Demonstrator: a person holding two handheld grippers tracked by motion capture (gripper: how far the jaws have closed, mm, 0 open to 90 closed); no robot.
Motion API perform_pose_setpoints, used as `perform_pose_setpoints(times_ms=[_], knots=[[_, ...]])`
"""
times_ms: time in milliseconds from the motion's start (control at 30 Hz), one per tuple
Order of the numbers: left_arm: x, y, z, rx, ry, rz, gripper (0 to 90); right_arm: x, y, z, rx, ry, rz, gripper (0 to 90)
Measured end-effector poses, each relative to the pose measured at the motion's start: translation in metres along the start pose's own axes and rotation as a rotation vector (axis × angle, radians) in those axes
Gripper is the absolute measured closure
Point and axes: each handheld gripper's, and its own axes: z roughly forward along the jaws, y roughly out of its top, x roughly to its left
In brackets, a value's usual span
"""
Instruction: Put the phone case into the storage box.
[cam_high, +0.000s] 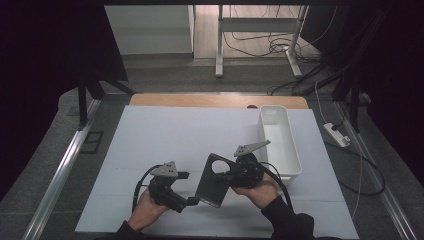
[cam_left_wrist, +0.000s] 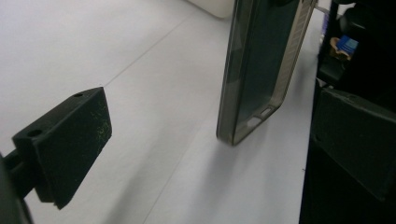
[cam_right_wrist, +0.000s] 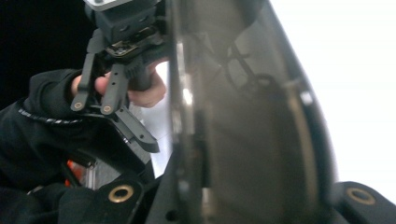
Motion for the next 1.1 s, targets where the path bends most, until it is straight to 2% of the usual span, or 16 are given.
perform_pose_setpoints(times_ms=[400,467,533,567,600,633,667,733,767,833,933,967,1000,1100], knots=[[-0.007,0.010,0.013,0.036,-0.069,0.013,0.1,0.011,0.002,0.006,0.020,0.072,-0.063,85.3],[-0.008,0.011,0.014,0.033,-0.083,0.018,1.4,0.012,0.002,0.007,0.020,0.082,-0.073,85.3],[-0.009,0.012,0.015,0.037,-0.079,0.023,7.8,0.013,0.003,0.007,0.018,0.086,-0.079,85.3],[-0.010,0.012,0.015,0.052,-0.088,0.033,7.8,0.014,0.003,0.007,0.020,0.093,-0.083,85.4],[-0.010,0.012,0.015,0.056,-0.092,0.033,13.4,0.014,0.003,0.007,0.022,0.098,-0.093,85.3],[-0.010,0.012,0.015,0.062,-0.098,0.034,23.4,0.014,0.003,0.008,0.025,0.101,-0.098,85.3],[-0.009,0.011,0.016,0.072,-0.132,0.028,27.7,0.014,0.003,0.008,0.027,0.105,-0.099,85.3],[-0.009,0.011,0.016,0.075,-0.145,0.026,36.5,0.014,0.002,0.009,0.031,0.103,-0.102,85.3],[-0.008,0.011,0.016,0.078,-0.162,0.027,36.5,0.014,0.002,0.009,0.034,0.101,-0.101,85.3],[-0.008,0.011,0.016,0.079,-0.194,0.026,46.9,0.014,0.002,0.010,0.038,0.112,-0.109,85.3],[-0.009,0.011,0.016,0.080,-0.210,0.031,58.2,0.015,0.002,0.011,0.042,0.119,-0.111,85.3],[-0.009,0.011,0.016,0.084,-0.215,0.035,58.2,0.015,0.002,0.011,0.044,0.122,-0.111,85.3],[-0.008,0.011,0.016,0.084,-0.236,0.032,63.6,0.015,0.001,0.012,0.047,0.123,-0.108,85.3],[-0.009,0.011,0.016,0.083,-0.254,0.051,71.4,0.014,0.001,0.012,0.050,0.130,-0.106,85.3]])
